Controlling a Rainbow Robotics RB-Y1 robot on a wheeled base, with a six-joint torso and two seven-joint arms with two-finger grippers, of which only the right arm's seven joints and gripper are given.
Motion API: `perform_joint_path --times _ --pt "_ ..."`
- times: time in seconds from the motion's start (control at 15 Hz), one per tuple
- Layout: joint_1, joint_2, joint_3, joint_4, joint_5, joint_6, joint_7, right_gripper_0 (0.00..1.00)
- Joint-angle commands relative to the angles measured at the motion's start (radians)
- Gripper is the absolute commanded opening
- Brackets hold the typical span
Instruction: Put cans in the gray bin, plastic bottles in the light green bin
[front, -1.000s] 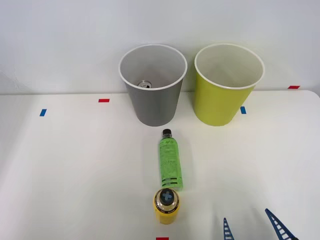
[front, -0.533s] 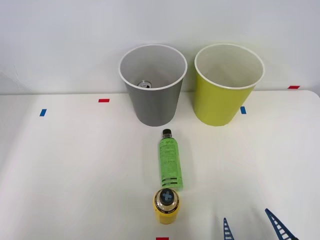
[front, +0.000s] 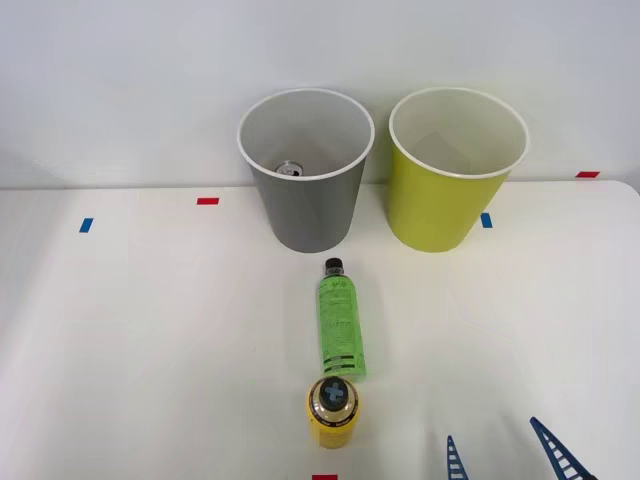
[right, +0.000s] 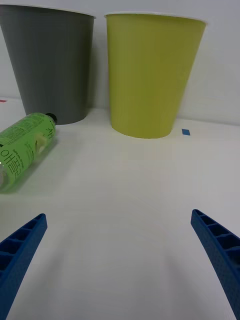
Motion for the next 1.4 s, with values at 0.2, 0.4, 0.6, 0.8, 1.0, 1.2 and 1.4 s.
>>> perform_joint_path --times 0.2,0.4,0.6,0.8,1.0,1.2,1.4 --pt "0.0 0.0 0.0 0.0 0.0 0.0 0.0 1.0" --pt "0.0 0.0 0.0 0.0 0.0 0.0 0.0 1.0" --pt "0.0 0.0 0.0 0.0 0.0 0.0 0.0 1.0" --pt "-0.015 -0.008 -0.017 0.051 -0.005 -0.032 -0.008 1.0" --pt "-0.025 -0.077 -0.003 0.049 -0.064 -0.057 -0.026 1.0" --pt "-0.057 -0.192 0.054 0.049 -0.175 -0.06 -0.037 1.0" --pt "-0.107 -0.279 0.091 0.049 -0.206 -0.06 -0.063 1.0"
